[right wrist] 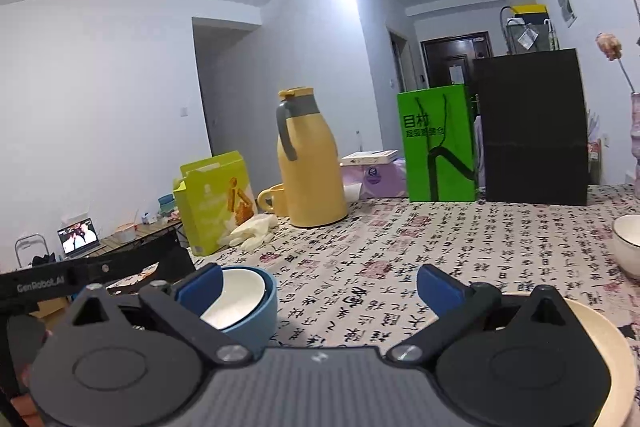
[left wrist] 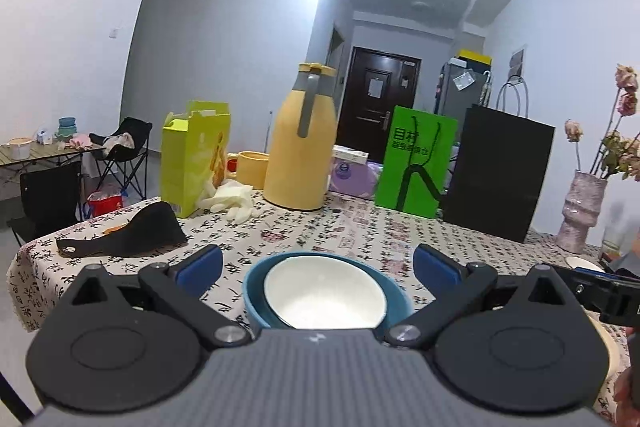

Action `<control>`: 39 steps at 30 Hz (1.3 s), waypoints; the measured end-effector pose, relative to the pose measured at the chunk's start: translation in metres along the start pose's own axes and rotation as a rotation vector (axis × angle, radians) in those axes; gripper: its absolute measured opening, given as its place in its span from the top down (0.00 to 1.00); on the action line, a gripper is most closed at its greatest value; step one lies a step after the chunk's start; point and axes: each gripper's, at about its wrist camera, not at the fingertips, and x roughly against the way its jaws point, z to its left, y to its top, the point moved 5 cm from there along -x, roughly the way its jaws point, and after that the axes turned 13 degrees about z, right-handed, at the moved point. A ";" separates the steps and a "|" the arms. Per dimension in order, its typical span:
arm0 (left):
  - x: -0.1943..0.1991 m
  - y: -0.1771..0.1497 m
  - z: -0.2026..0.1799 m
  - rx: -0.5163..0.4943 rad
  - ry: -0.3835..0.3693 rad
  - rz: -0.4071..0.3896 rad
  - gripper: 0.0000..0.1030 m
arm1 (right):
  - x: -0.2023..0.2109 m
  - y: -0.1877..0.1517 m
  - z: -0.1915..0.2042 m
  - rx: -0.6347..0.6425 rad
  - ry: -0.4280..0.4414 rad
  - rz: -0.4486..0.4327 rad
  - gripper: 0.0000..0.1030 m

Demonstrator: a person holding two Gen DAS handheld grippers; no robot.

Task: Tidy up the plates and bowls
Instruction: 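Move both open tools away from the stacked bowls toward the other white bowl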

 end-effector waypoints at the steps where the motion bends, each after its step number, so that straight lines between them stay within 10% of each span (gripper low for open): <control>1: 0.003 -0.001 -0.003 -0.003 -0.002 -0.003 0.00 | 0.004 -0.001 -0.002 -0.001 -0.003 -0.004 0.00; 39: 0.012 -0.003 -0.075 -0.086 -0.100 -0.014 0.00 | 0.076 -0.002 -0.088 -0.075 -0.120 -0.086 0.00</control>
